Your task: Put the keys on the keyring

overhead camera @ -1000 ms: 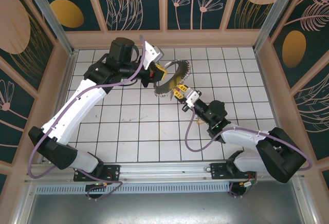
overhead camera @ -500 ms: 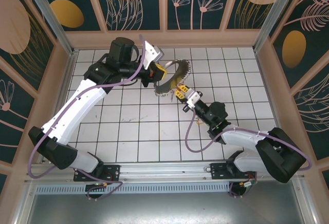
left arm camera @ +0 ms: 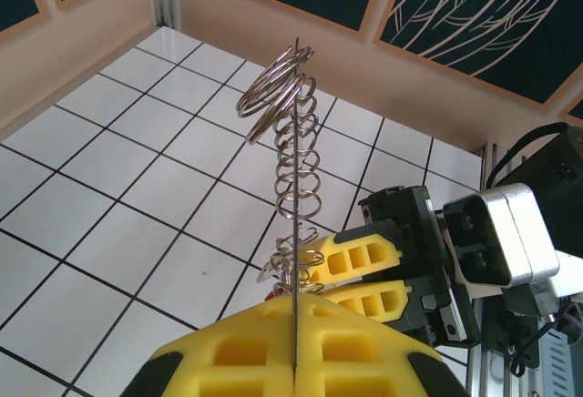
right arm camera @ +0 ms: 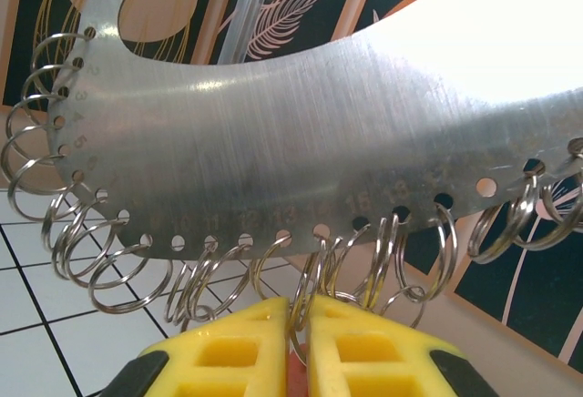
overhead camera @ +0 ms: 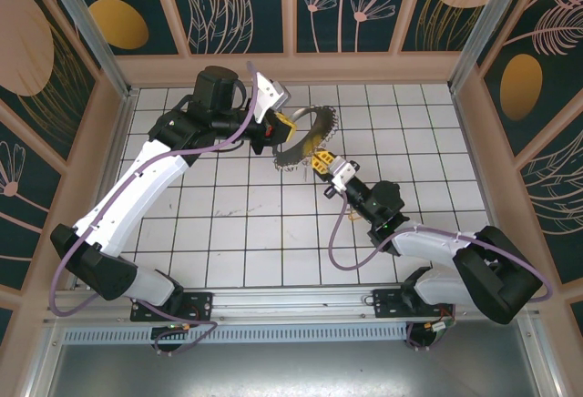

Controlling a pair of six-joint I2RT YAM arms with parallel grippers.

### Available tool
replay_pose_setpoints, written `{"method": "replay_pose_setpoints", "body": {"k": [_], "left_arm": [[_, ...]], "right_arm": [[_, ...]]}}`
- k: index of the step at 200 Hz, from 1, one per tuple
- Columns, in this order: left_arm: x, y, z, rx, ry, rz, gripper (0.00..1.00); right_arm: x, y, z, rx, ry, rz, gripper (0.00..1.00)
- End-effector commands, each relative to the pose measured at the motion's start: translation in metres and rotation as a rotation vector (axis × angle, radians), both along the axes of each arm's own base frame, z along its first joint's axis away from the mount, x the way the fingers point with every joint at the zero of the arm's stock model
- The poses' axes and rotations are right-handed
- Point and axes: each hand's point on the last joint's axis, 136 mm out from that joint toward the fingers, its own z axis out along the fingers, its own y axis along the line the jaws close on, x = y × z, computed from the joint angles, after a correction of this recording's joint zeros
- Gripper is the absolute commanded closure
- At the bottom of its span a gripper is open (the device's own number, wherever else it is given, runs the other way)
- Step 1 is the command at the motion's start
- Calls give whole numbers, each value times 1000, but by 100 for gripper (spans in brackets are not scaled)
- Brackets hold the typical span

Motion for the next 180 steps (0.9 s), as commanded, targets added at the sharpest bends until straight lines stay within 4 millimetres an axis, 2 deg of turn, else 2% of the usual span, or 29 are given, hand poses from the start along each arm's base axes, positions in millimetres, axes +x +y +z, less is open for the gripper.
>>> {"method": "replay_pose_setpoints", "body": {"k": [1,87,111,180], "left_arm": [[-1,-2,11,-36,-16,-10,100],[-1,-3,12,-40,-17,-10,100],[2,-3,13,-45,-17,6,100],[40,11,7,-90,25,268,100]], "right_arm": [[-6,-3,23,79,-47,12,86],[-5,-2,16,67,-31,11,94],[-5,-4,14,65,-27,4,99],[-6,-14,10,82,15,-2,100]]}}
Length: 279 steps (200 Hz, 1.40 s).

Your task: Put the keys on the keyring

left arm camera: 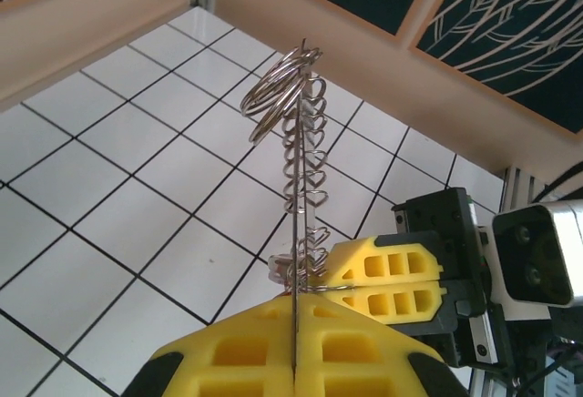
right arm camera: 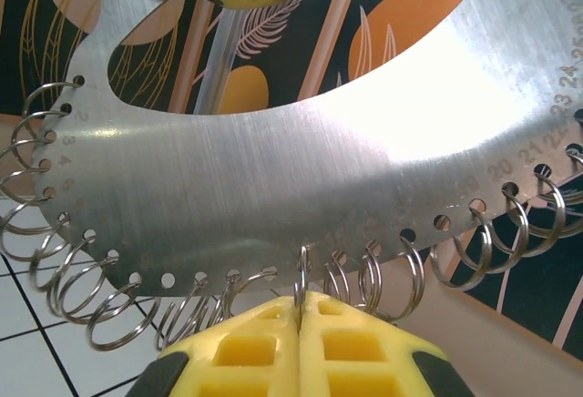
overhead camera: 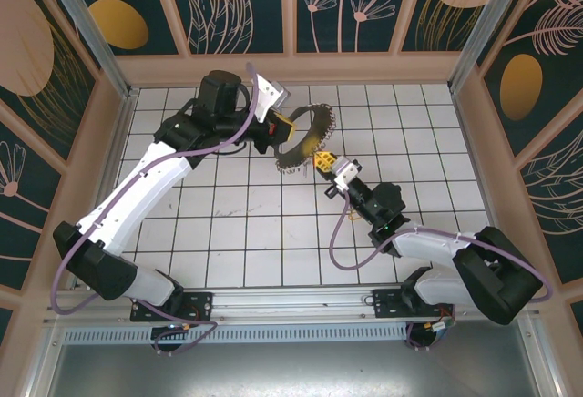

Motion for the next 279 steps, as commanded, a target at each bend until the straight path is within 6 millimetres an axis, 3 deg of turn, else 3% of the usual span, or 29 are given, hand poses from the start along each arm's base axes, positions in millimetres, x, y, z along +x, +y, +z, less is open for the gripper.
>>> {"method": "replay_pose_setpoints", "body": {"k": [1,73,102,112,153,183,196,214,231,279], "left_arm": [[23,8,26,-75,-66,145,100],[45,16,1,-203,117,284,100],[49,17,-7,-326,235,261,95],[49,16,-12,-357,269,257,88],[51,8,-54,-377,418,256,82],[50,4,-70,-427,475,252,76],[52,5,-82,-412,499,272,75],[53,6,-95,-397,517,295,65],[54,8,-106,-386,530,312,65],[55,21,-144,-352,555,411,52]], "right_arm": [[-7,-8,13,61,-11,17,100],[-5,-19,10,60,86,133,100],[-4,-25,7,29,144,213,100],[-6,-23,4,4,163,248,100],[-3,-19,1,-37,236,310,100],[6,-19,-4,-47,277,293,100],[8,-19,-5,-46,289,292,100],[11,-20,-5,-33,301,282,100],[17,-21,-7,-28,323,264,100],[32,-21,-30,-78,423,222,100]]}}
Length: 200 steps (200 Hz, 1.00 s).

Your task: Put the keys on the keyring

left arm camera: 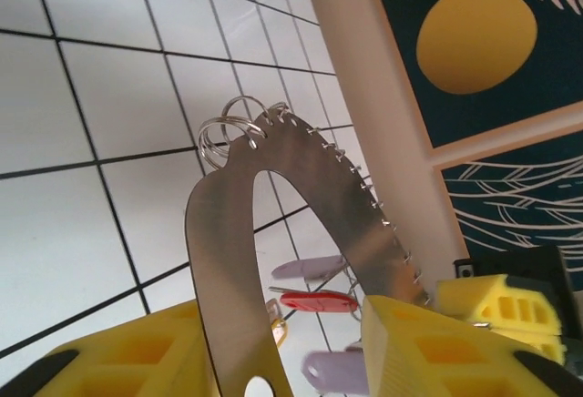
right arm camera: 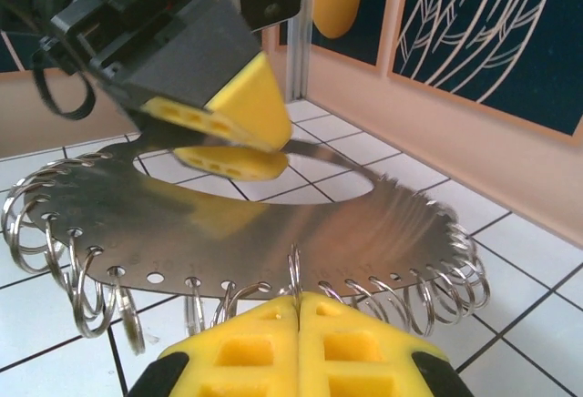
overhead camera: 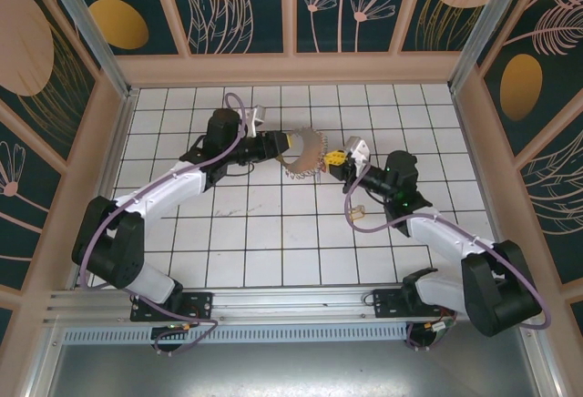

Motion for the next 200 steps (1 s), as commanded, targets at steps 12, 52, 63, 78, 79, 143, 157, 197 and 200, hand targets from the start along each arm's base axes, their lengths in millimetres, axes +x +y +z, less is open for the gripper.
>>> {"method": "replay_pose_setpoints", "body": {"k": [12,52,63,78,79,143,157,197,200], "left_arm": [[2,6,-21,0,-3,52,52],[-1,10,-51,-2,44,78,51],[-3,15,-62,17,54,97,50],[-5,23,-75,46,62,130,49],[-5,23,-75,47,62,130,49],[-3,32,-53,47,-89,164,55],[-2,34,-41,64,-152,163,57],[-2,35,-14,86,-295,135,64],[-2,34,-14,85,-298,126,65]], "right_arm": [[15,0,1,-31,31,-22,100],[27,-1,-19,-53,119,-46,100],[32,-3,-29,-77,142,-72,100],[35,-5,-42,-115,161,-87,100],[35,-4,-43,-117,161,-85,100],[20,4,-77,-277,86,2,100],[8,13,-77,-323,16,55,100],[-9,20,-78,-394,-154,46,100],[-9,19,-78,-388,-152,41,100]]}}
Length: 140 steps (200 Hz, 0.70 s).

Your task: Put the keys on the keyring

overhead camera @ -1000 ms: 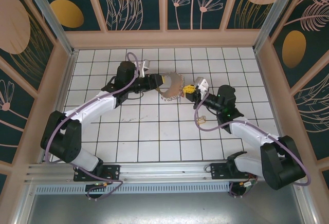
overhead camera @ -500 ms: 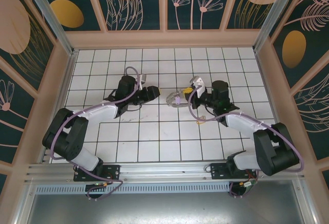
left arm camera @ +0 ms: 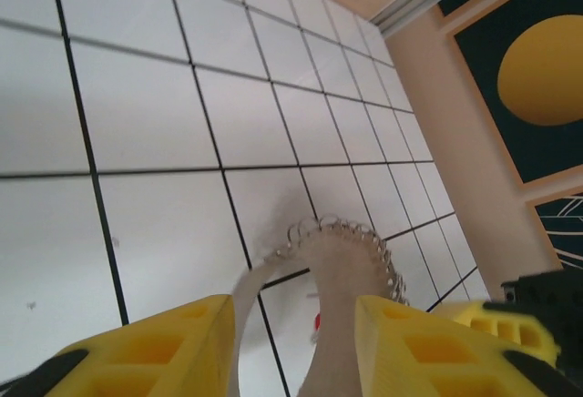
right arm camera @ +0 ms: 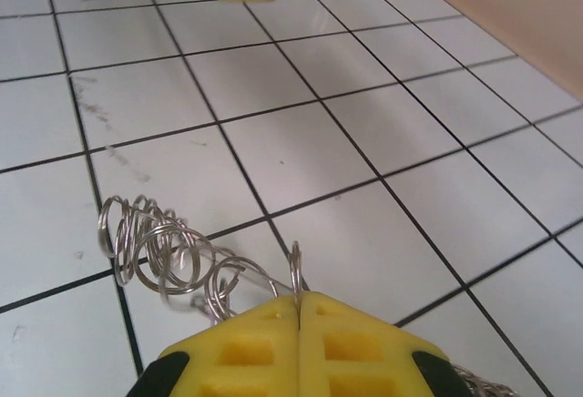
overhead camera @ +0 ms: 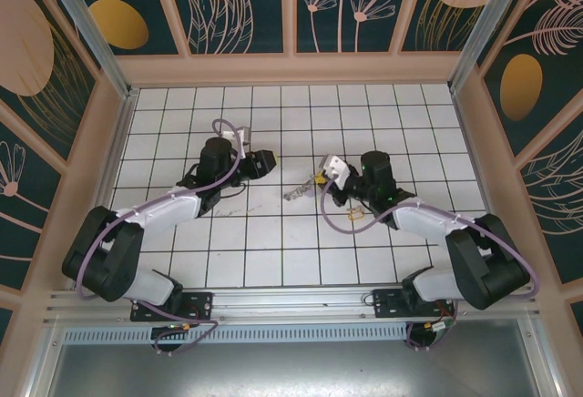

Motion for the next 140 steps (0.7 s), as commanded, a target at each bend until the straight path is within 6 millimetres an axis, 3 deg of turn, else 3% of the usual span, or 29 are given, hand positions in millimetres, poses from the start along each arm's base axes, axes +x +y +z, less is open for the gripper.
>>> {"method": "replay_pose_setpoints", "body": {"k": [1,32,54,89,112,140], "left_arm": [[4,-5,29,13,-151,-40,65],[-10,-30,21,-40,-125,-185,69],[-22,-58,9,-33,-97,-299,70],[-34,-99,-18,-41,-22,-406,76],[-31,-103,-48,-34,69,-380,82],[-36,-110,-55,-69,96,-417,85]], "right_arm": [[-1,-2,13,-23,-173,-1,100],[-14,-9,11,113,-23,25,100],[-17,-9,15,182,41,1,100],[1,-22,11,283,254,-156,100],[-4,-30,23,394,218,-189,100],[-3,-28,24,423,260,-183,100]]}}
